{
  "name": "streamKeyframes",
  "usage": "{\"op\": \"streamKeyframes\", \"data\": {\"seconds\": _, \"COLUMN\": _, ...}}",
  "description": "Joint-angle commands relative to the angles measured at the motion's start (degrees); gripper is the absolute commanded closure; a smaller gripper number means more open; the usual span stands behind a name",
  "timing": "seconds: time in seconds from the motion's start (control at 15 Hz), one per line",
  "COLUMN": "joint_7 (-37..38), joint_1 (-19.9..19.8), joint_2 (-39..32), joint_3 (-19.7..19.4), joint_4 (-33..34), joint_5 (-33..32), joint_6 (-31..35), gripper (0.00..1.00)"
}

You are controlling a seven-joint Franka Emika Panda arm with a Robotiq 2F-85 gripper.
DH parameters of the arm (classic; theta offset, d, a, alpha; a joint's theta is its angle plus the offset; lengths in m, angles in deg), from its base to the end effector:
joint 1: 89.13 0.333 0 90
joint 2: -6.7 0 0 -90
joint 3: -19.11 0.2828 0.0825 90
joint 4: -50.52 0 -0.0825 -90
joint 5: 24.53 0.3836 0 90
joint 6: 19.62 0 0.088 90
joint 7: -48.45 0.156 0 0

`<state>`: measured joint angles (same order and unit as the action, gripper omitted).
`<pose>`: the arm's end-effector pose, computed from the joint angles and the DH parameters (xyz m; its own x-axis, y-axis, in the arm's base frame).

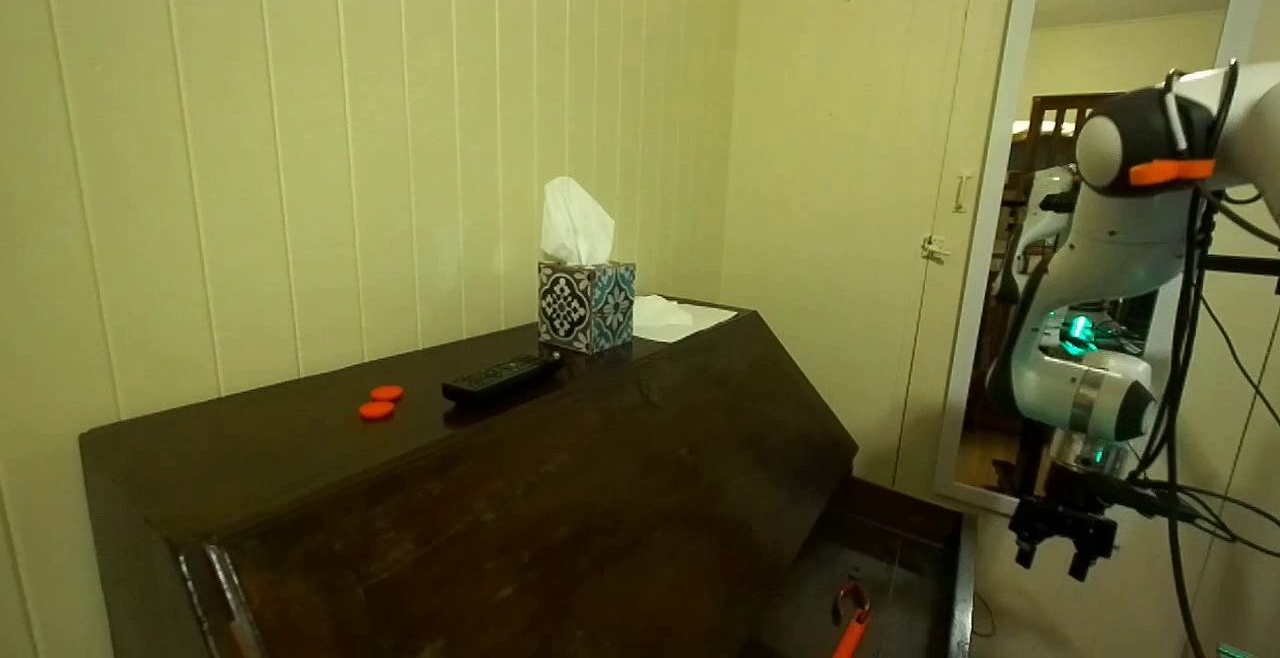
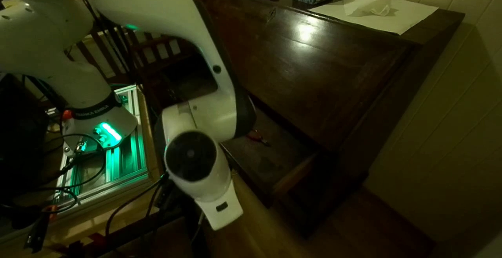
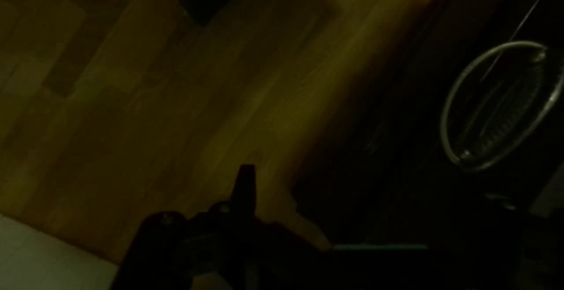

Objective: Open the topmost drawer on the right fully

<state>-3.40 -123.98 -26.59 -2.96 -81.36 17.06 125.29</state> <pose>0.2212 -0.3913 0.0183 0.7582 -0.6388 -0.1302 -0.6504 -0.7271 -0.2200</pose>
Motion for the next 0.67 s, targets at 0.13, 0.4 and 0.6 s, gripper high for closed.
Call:
{"op": "streamKeyframes", "data": {"seconds": 0.13, "joint_7": 11.70, "joint_1": 10.59, "joint_2": 17.87, "joint_3": 1.47, "joint_4": -17.00, "joint_5": -8.15, "joint_6": 19.36, "gripper": 0.00}}
{"op": "streamKeyframes", "data": {"seconds": 0.4, "joint_7": 26.14, "joint_1": 24.86, "joint_2": 23.95, "joint_3": -4.67, "joint_4": -24.38, "joint_5": -22.15, "joint_6": 27.20, "gripper": 0.00}}
{"op": "streamKeyframes", "data": {"seconds": 0.6, "joint_7": 38.99, "joint_1": 38.20, "joint_2": 24.13, "joint_3": -15.41, "joint_4": -26.69, "joint_5": -37.28, "joint_6": 26.81, "gripper": 0.00}}
